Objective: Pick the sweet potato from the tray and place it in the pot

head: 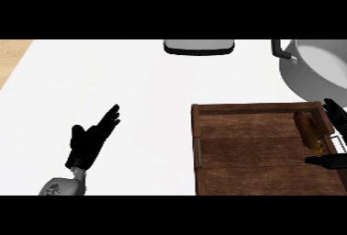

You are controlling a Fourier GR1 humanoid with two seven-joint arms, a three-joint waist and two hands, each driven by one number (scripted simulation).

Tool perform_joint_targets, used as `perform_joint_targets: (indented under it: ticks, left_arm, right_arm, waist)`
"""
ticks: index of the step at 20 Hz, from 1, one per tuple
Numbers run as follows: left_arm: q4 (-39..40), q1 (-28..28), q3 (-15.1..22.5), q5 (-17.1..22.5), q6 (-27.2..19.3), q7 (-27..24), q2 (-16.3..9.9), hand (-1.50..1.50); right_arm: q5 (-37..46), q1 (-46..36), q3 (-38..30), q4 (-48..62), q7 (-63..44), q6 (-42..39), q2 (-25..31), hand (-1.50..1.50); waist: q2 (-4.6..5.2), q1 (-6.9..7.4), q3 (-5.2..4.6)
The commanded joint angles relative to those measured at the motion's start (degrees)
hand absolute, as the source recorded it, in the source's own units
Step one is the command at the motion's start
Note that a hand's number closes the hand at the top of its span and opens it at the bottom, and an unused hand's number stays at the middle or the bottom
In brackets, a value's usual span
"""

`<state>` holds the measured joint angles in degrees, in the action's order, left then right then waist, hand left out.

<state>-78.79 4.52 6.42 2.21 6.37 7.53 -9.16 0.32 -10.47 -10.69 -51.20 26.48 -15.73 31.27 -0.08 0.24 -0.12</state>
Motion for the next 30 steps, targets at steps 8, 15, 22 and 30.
perform_joint_targets:
  ticks: [8, 15, 22, 30]
  left_arm:
    - [-4.34, -3.02, 0.03, -0.9, 1.26, 1.0, -0.22, 0.0]
    - [-1.66, 0.64, -0.48, -0.54, 0.82, 1.93, 0.95, 0.0]
    - [-2.14, 0.88, 0.33, -0.13, 1.26, 2.03, 1.83, 0.0]
    - [-1.96, 0.42, 0.4, -0.09, 1.94, 1.37, 1.48, 0.0]
  right_arm:
    - [5.68, -4.92, -0.14, 16.44, 16.6, 0.39, -1.44, 1.5]
    - [2.14, -8.69, -3.06, 24.4, 20.04, -19.2, 11.41, 1.5]
    - [0.19, -8.86, -3.65, 25.09, 20.1, -25.93, 18.66, 1.5]
    - [-1.24, -9.94, -4.39, 23.76, 22.3, -23.68, 23.62, 1.5]
  waist:
    - [0.24, 0.52, 0.21]
    - [1.3, 1.53, 0.54]
    - [2.04, 1.93, 1.35]
    - [1.85, 2.51, 1.38]
